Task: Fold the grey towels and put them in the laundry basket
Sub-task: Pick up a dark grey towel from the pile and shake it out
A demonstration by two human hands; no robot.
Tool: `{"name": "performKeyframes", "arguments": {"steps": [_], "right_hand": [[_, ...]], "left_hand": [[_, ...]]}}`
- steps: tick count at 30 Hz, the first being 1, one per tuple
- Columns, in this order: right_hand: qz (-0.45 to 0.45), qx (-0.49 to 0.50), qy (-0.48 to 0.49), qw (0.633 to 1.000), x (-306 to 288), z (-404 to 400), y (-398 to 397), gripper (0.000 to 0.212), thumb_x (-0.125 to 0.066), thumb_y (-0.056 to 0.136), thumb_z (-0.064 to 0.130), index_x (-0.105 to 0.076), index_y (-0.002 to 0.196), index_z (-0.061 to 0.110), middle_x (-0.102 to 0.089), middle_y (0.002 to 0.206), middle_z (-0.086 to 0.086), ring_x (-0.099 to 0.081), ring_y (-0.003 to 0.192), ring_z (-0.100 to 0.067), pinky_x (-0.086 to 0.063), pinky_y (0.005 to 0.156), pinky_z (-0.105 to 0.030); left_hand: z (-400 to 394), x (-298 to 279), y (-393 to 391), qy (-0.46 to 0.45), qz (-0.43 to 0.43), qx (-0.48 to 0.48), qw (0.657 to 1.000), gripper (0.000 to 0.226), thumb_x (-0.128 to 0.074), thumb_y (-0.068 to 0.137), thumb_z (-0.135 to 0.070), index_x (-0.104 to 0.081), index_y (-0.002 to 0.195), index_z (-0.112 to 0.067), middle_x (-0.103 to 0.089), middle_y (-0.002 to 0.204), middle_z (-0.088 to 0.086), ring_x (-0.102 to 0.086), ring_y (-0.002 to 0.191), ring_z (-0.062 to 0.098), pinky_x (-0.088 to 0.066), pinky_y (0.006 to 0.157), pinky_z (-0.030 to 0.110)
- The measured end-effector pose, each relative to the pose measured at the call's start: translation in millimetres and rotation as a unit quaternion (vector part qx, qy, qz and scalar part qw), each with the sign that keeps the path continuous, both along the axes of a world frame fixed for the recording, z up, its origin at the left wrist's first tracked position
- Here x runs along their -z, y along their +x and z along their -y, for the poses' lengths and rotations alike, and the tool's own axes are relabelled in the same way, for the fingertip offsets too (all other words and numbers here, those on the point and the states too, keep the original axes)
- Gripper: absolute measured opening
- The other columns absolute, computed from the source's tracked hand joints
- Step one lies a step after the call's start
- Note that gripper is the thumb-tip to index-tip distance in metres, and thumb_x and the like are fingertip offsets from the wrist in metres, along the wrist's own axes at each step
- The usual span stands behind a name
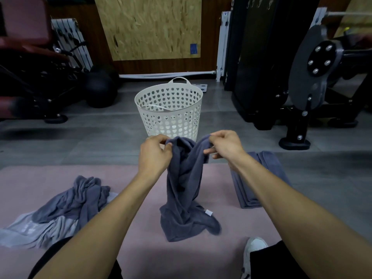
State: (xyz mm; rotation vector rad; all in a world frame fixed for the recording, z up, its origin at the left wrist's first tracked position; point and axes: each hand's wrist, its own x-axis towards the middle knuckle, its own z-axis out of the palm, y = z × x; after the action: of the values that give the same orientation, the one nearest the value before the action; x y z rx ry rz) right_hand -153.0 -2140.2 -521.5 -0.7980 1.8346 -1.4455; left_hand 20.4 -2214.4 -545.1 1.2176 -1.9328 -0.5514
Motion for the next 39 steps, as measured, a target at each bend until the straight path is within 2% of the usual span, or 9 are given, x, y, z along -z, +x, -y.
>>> {"name": "performKeyframes", "arguments": {"steps": [5,7,14,18,22,26,31,36,39], "right_hand": [[0.087,0.051,-0.033,0.994,-7,-11,-16,0.017,-0.047,0.091,0.002,-0.064,0.094,0.005,-0.067,0.072,-0.01,-0.071,0.057,-0.016,-0.052,0.045,-0.021],[0.157,0.062,-0.092,0.981,-16,-14,-18,0.016,-0.047,0.096,0.002,-0.063,0.097,0.007,-0.068,0.082,-0.012,-0.073,0.067,-0.02,-0.056,0.052,-0.024],[0.13,0.075,-0.231,0.961,-98,0,-17,0.02,-0.043,0.102,0.005,-0.058,0.114,0.002,-0.061,0.115,-0.019,-0.07,0.085,-0.023,-0.06,0.063,-0.025],[0.047,0.061,-0.286,0.955,-175,8,-11,0.02,-0.042,0.102,0.005,-0.062,0.104,0.008,-0.065,0.107,-0.016,-0.069,0.094,-0.022,-0.059,0.075,-0.025],[0.0,0.039,-0.349,0.936,-253,8,-3,0.024,-0.043,0.101,0.004,-0.063,0.091,0.013,-0.068,0.095,-0.007,-0.068,0.096,-0.016,-0.057,0.082,-0.023],[0.011,0.026,-0.432,0.901,-322,-2,6,0.025,-0.043,0.101,0.003,-0.063,0.09,0.012,-0.068,0.094,-0.008,-0.069,0.098,-0.018,-0.057,0.082,-0.026],[-0.053,0.032,-0.446,0.893,-356,-16,12,0.028,-0.045,0.099,0.003,-0.064,0.085,0.017,-0.068,0.091,-0.004,-0.068,0.095,-0.018,-0.056,0.087,-0.031],[-0.221,0.079,-0.456,0.858,-361,-33,16,0.031,-0.051,0.093,0.005,-0.065,0.08,0.029,-0.07,0.092,0.006,-0.066,0.095,-0.013,-0.051,0.096,-0.039],[-0.246,0.067,-0.446,0.858,-365,-42,26,0.027,-0.05,0.093,0.009,-0.066,0.082,0.028,-0.07,0.091,0.007,-0.066,0.094,-0.012,-0.052,0.094,-0.042]], "left_hand": [[10,-10,0,0.218,-0.192,-0.021,0.957,0.019,-0.051,0.096,-0.008,-0.057,0.08,-0.017,-0.066,0.076,0.01,-0.062,0.054,0.02,-0.052,0.049,0.028],[12,-23,0,0.239,-0.254,-0.009,0.937,0.02,-0.047,0.099,-0.005,-0.051,0.083,-0.015,-0.063,0.078,0.009,-0.063,0.058,0.019,-0.057,0.051,0.026],[34,-124,-5,0.145,-0.336,0.068,0.928,0.025,-0.046,0.098,0.003,-0.05,0.081,-0.015,-0.061,0.082,0.007,-0.064,0.077,0.017,-0.055,0.071,0.02],[50,-196,-8,0.077,-0.311,0.1,0.942,0.02,-0.051,0.096,-0.001,-0.054,0.083,-0.016,-0.063,0.086,0.01,-0.065,0.093,0.027,-0.054,0.087,0.038],[51,-274,-3,-0.004,-0.318,0.126,0.94,0.02,-0.051,0.097,-0.003,-0.055,0.084,-0.017,-0.063,0.084,0.006,-0.063,0.089,0.02,-0.053,0.082,0.032],[40,-339,8,-0.08,-0.403,0.115,0.904,0.024,-0.05,0.096,-0.001,-0.053,0.084,-0.021,-0.062,0.084,0.002,-0.063,0.087,0.017,-0.053,0.083,0.033],[20,-372,13,-0.079,-0.385,0.121,0.912,0.018,-0.052,0.094,0.0,-0.056,0.087,-0.016,-0.062,0.081,0.001,-0.061,0.083,0.016,-0.053,0.084,0.036],[1,-388,21,-0.103,-0.407,0.132,0.898,0.015,-0.05,0.094,0.001,-0.059,0.097,-0.011,-0.064,0.086,-0.003,-0.062,0.083,0.008,-0.05,0.076,0.017],[-7,-388,27,-0.098,-0.402,0.136,0.9,0.019,-0.049,0.095,-0.001,-0.058,0.09,-0.018,-0.065,0.089,0.002,-0.064,0.088,0.015,-0.052,0.082,0.028]]}}
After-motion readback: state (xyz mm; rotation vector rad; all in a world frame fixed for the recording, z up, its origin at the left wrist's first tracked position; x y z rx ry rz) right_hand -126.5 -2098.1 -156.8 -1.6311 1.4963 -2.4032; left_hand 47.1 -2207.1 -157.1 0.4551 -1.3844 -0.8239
